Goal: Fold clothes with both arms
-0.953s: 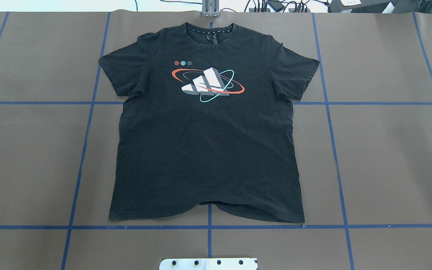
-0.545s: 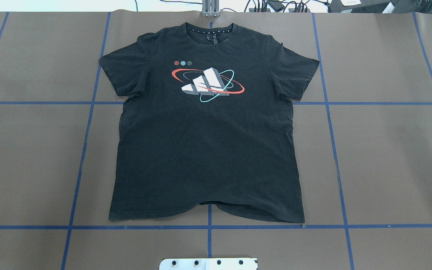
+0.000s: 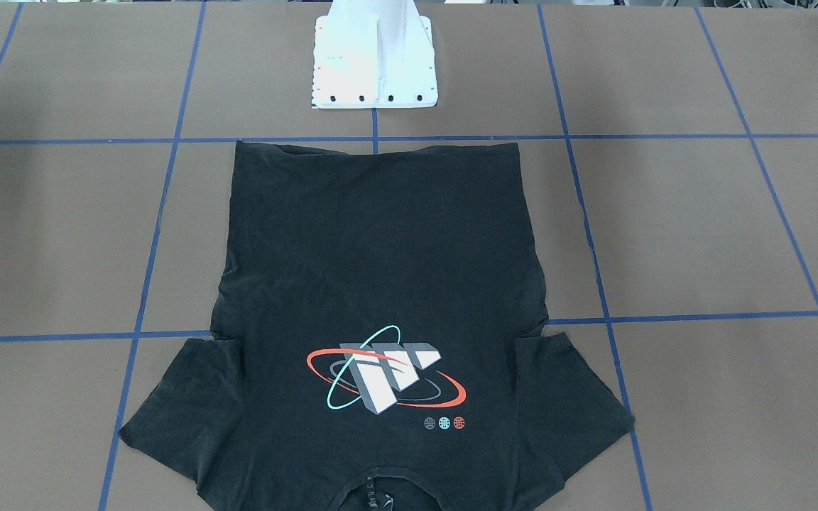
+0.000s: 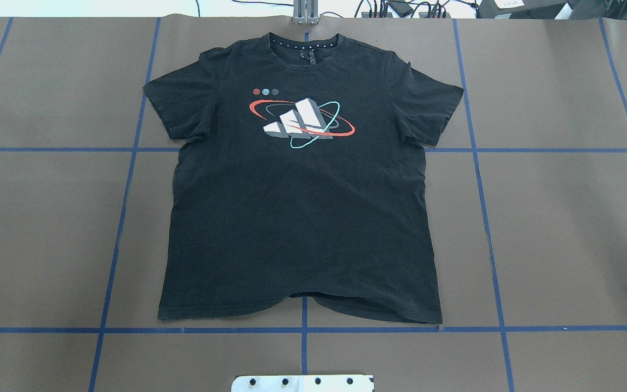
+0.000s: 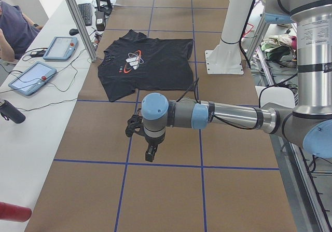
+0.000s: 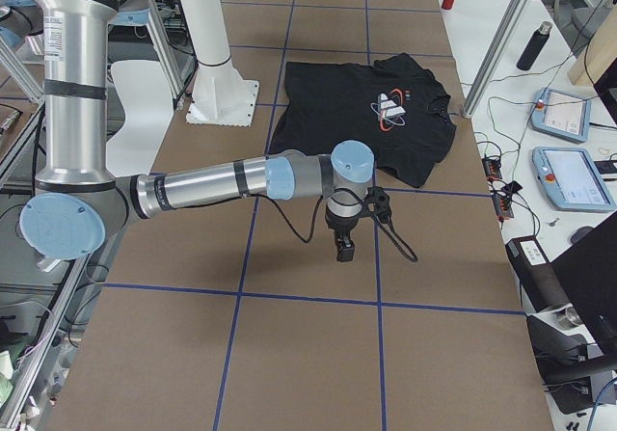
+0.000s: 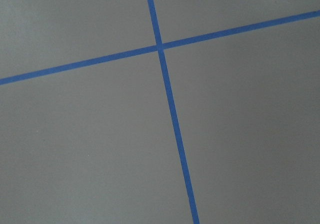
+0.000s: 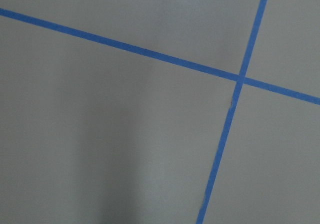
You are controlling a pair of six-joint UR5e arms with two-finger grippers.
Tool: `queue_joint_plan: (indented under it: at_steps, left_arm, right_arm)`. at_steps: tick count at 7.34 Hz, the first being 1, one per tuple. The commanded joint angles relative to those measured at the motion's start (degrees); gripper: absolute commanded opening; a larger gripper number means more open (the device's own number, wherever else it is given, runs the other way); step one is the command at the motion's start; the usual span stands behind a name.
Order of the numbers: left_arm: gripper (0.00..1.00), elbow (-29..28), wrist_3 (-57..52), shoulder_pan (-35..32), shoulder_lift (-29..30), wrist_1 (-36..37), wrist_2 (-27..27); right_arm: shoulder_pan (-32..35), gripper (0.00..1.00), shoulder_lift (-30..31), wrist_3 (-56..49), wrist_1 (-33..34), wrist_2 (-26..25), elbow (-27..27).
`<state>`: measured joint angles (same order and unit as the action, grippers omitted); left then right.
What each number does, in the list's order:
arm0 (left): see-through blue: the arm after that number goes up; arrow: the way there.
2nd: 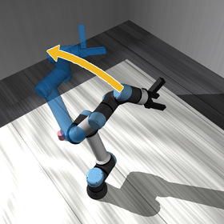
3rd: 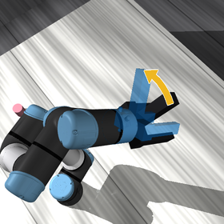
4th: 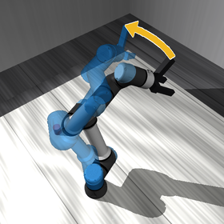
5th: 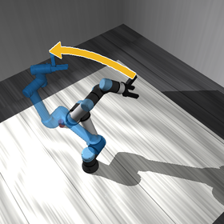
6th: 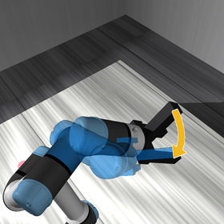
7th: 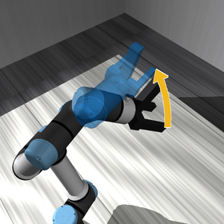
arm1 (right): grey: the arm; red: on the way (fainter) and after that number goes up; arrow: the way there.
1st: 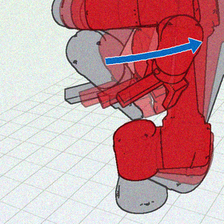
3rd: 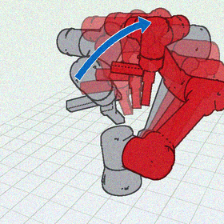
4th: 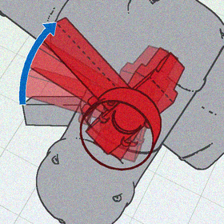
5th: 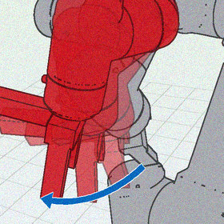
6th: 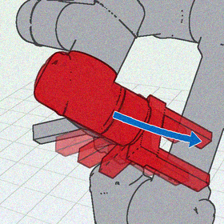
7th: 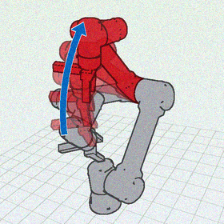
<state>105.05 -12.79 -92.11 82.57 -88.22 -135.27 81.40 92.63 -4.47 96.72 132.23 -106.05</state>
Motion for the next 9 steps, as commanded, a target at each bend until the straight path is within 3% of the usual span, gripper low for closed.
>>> queue_joint_plan:
  at_steps: [1, 3, 5, 6, 7, 8, 9]
  left_arm:
    - [1.0, -1.59, 0.48, 0.0, 2.4, -2.31, -0.51]
    - [1.0, -4.32, 0.31, 0.09, 8.45, -3.27, -0.08]
    - [1.0, -11.32, 0.31, 0.35, 12.78, -17.26, 0.1]
    - [1.0, -17.89, 0.22, 2.44, 17.75, -19.78, -0.16]
    - [1.0, -20.48, 0.31, 4.46, 20.06, -20.85, -0.34]
    - [1.0, -22.24, 3.01, 5.96, 20.43, -24.25, -0.34]
    - [1.0, -22.95, 13.91, 6.59, 21.13, -28.55, -0.34]
  right_arm:
    - [-2.64, 1.0, -4.28, 4.35, -0.04, -0.13, 0.66]
    - [-5.62, 1.0, -12.42, 7.09, -0.04, -0.04, 5.81]
    - [-8.26, 1.0, -22.35, 7.37, -0.13, -0.04, 14.77]
    - [-9.41, 1.0, -26.23, 7.54, -0.13, -0.04, 17.86]
    - [-10.2, 1.0, -29.66, 9.63, -0.13, -0.04, 20.33]
    - [-11.34, 1.0, -33.18, 13.48, -0.21, -0.04, 22.53]
    - [-12.4, 1.0, -35.82, 18.13, -4.91, -0.13, 26.46]
